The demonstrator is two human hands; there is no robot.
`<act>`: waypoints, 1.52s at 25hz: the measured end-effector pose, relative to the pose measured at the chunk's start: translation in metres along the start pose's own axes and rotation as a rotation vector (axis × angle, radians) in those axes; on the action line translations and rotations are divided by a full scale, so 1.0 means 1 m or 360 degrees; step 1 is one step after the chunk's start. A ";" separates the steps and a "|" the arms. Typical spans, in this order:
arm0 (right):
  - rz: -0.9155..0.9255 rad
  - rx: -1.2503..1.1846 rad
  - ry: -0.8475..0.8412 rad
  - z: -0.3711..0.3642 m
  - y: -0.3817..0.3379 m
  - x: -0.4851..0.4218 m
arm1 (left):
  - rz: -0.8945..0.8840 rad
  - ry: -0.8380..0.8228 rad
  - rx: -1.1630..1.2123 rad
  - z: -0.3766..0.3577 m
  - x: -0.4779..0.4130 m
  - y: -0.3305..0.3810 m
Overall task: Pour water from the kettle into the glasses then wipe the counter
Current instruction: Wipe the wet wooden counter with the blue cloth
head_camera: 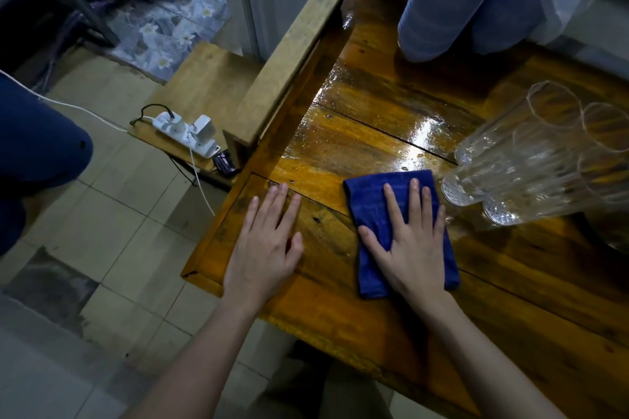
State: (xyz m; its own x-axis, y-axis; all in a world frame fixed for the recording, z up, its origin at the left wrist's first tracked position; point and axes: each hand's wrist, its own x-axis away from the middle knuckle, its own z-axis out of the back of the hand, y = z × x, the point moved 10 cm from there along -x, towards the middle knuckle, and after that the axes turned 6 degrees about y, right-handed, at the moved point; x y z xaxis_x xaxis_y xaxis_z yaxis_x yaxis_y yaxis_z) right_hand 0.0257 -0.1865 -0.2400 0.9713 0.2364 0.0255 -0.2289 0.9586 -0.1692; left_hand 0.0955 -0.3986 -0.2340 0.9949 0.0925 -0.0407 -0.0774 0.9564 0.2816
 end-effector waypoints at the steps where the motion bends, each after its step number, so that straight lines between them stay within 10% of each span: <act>1: -0.0003 -0.0002 -0.0004 0.000 -0.001 -0.007 | 0.0006 -0.0008 -0.0008 0.000 0.000 0.000; 19: 0.0061 -0.0025 0.0091 -0.014 -0.065 -0.167 | 0.0005 -0.0040 -0.0031 -0.003 0.000 0.002; 38: 0.0293 -0.0035 -0.0040 0.000 -0.013 -0.003 | 0.0085 0.0069 0.0091 0.005 0.000 -0.003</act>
State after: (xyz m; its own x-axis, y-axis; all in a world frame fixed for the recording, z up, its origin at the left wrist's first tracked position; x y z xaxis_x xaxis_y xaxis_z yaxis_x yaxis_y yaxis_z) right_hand 0.0256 -0.1993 -0.2382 0.9111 0.4118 0.0168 -0.4010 0.8952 -0.1946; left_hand 0.0958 -0.4025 -0.2296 0.9856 0.1561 -0.0650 -0.1254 0.9326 0.3384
